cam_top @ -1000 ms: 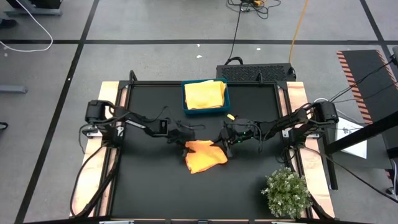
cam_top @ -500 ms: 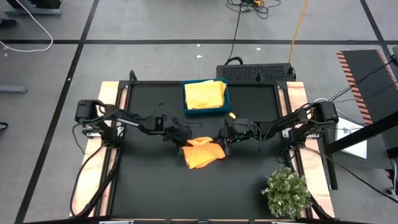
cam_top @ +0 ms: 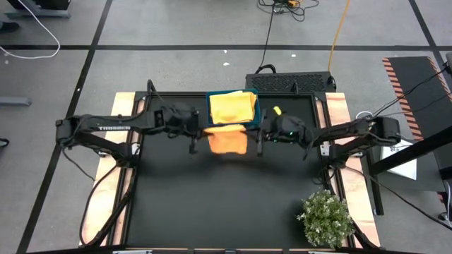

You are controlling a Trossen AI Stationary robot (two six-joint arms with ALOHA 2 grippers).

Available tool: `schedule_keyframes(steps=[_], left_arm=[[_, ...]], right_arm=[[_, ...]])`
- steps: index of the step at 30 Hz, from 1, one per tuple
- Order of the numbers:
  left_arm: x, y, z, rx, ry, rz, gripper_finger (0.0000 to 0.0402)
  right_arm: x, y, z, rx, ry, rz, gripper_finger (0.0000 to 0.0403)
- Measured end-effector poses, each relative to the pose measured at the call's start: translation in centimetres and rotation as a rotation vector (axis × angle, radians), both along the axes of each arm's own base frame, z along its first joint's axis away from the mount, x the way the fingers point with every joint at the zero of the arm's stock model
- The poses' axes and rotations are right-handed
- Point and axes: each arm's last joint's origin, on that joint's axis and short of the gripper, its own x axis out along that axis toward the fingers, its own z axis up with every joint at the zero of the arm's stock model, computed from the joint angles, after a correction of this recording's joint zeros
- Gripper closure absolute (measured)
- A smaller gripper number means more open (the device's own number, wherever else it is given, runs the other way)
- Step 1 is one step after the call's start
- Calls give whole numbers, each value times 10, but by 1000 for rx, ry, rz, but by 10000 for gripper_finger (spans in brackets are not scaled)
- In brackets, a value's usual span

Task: Fold microfiber towels
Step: Put the folded orange microfiber towel into the blue bin

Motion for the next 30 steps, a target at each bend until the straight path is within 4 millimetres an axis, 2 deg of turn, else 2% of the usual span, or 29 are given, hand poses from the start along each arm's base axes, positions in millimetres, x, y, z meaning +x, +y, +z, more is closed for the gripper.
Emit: schedule_keyframes(steps=[5, 12, 19, 26, 30], left_arm=[[6, 25, 26, 97, 13, 16, 399], [26, 63, 37, 142, 127, 63, 400], [43, 94, 30, 99, 271, 135, 400], [46, 116, 26, 69, 323, 190, 400], [45, 132, 15, 41, 344, 211, 401]], right_arm=[[-14, -24, 14, -21, -39, -83, 403], [-22, -56, 11, -47, -11, -206, 402], [-27, -81, 2, -42, 28, -285, 402], [-17, -111, -12, -19, 119, -329, 402], [-15, -125, -20, -11, 152, -354, 402]])
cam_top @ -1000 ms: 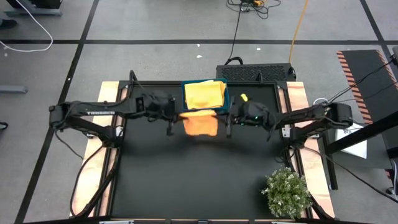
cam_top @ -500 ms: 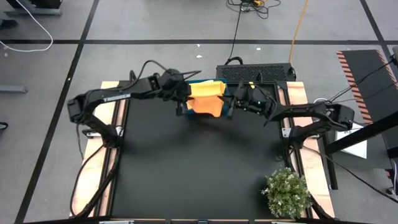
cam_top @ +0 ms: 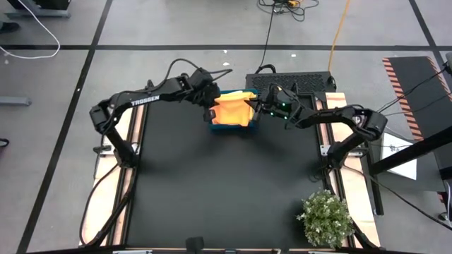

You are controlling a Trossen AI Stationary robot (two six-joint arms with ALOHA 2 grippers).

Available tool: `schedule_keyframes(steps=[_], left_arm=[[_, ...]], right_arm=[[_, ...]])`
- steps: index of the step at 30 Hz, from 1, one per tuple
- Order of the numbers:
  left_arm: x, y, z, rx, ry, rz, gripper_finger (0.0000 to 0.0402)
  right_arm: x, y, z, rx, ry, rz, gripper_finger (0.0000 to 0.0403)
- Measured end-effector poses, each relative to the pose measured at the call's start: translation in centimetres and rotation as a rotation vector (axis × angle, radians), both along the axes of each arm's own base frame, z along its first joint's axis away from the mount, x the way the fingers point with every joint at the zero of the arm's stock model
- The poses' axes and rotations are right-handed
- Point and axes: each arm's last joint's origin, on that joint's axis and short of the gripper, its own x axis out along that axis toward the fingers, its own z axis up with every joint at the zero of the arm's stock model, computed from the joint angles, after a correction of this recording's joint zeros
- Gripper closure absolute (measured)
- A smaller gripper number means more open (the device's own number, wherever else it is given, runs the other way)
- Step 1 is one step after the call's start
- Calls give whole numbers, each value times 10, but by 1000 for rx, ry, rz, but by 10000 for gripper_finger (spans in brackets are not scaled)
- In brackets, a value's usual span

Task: Fold microfiber towels
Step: Put the folded orange microfiber towel into the blue bin

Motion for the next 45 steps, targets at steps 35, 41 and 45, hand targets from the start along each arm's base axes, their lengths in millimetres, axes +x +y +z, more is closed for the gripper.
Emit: schedule_keyframes(steps=[35, 41, 45], left_arm=[[16, 49, -69, -26, 53, 38, 393], [16, 51, -72, 3, 77, 69, 385], [15, 52, -71, 13, 82, 80, 347]], right_arm=[[10, -50, -42, -1, 189, -85, 392], [6, -53, -44, 20, 193, -146, 349], [5, -55, -42, 115, 115, -123, 319]])
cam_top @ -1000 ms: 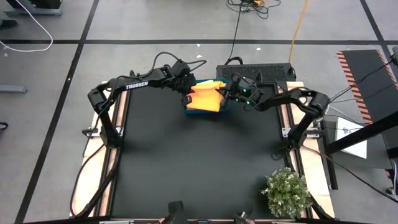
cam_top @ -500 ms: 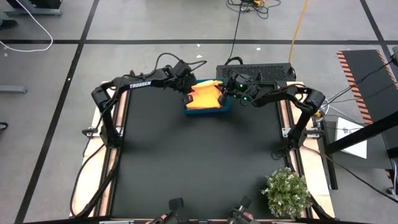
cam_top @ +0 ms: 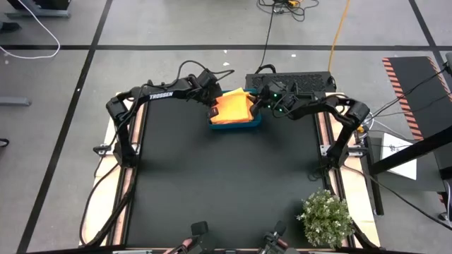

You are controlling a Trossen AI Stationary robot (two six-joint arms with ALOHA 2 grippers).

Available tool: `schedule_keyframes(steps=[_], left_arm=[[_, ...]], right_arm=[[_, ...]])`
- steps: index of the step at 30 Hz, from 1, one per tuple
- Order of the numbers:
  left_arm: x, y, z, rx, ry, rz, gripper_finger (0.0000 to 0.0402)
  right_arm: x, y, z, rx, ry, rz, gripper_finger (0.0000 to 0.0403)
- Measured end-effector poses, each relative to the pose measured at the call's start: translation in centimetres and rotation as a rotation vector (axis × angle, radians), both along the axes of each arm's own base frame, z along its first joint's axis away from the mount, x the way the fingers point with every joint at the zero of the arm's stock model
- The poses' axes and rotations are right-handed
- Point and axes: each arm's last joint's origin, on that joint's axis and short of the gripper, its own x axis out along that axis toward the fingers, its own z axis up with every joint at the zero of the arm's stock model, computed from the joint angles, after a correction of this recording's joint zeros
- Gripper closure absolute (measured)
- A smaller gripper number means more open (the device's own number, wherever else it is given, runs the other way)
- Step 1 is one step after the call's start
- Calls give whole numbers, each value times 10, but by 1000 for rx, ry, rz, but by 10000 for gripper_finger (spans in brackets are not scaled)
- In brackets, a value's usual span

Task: Fold microfiber towels
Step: Put the folded orange microfiber towel into the blue bin, then return to Home Position

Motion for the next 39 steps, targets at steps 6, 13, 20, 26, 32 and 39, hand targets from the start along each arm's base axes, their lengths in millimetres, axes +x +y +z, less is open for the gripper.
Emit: schedule_keyframes(steps=[6, 13, 20, 26, 32, 39], left_arm=[[1, 1, 1, 26, -4, 9, 279], [-1, -2, 21, 70, -61, 6, 229], [-13, -13, 61, 115, -143, 11, 190], [-21, -29, 94, 94, -266, -21, 175], [-7, -48, 78, 65, -320, -105, 174], [-41, -103, 133, 112, -393, -162, 243]], right_arm=[[1, 2, 11, 8, -68, 20, 292], [-4, 13, 53, -73, -157, 41, 287], [-10, 34, 83, -98, -173, 113, 287], [-6, 55, 98, -139, -191, 255, 287], [1, 78, 101, -180, -132, 356, 287], [-29, 116, 138, -195, -155, 414, 294]])
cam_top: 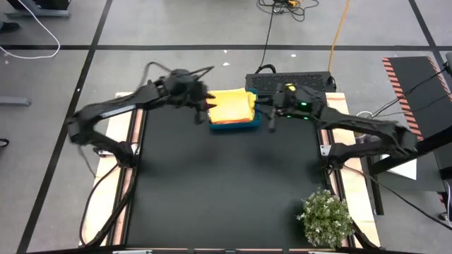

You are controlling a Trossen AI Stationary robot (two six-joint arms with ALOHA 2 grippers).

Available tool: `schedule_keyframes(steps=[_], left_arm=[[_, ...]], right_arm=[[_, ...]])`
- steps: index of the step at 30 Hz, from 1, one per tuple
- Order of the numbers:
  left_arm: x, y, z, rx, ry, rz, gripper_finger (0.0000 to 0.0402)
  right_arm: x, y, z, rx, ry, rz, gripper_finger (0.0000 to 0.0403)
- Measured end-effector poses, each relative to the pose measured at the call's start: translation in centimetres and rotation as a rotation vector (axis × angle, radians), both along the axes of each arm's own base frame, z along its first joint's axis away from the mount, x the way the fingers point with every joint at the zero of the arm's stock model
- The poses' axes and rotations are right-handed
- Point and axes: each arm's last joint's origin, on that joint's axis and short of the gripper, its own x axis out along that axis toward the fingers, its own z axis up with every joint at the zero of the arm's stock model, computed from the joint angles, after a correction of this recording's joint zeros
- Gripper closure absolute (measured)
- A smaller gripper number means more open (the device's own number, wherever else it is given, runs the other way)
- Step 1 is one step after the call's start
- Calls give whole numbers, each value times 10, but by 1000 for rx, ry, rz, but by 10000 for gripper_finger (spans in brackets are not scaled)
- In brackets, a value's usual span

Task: Fold microfiber towels
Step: Return to Home Position

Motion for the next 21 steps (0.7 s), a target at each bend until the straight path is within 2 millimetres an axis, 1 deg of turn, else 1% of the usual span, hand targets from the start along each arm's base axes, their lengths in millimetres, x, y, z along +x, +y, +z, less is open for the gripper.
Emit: schedule_keyframes(steps=[3, 4, 6, 7, 8, 12, 15, 17, 18, 21], left_arm=[[-27, -36, 32, 22, -104, -51, 296], [-39, -48, 39, 24, -135, -70, 315], [-61, -69, 45, 18, -178, -97, 355], [-71, -79, 46, 20, -206, -109, 376], [-80, -86, 44, 17, -219, -120, 388], [-120, -111, 28, -18, -281, -100, 391], [-144, -121, 8, -49, -340, -98, 398], [-155, -127, -9, -76, -381, -120, 397], [-159, -129, -19, -91, -400, -128, 395], [-170, -133, -47, -129, -442, -141, 395]], right_arm=[[-24, 20, 21, -5, -27, 29, 305], [-33, 28, 26, -2, -33, 44, 309], [-49, 43, 35, 16, -52, 78, 318], [-57, 50, 39, 34, -57, 96, 323], [-65, 57, 41, 53, -60, 113, 327], [-97, 77, 46, 90, -59, 141, 345], [-116, 87, 43, 84, -39, 134, 358], [-122, 91, 32, 79, -53, 138, 366], [-123, 92, 24, 84, -57, 139, 370], [-118, 95, -9, 97, -60, 124, 381]])
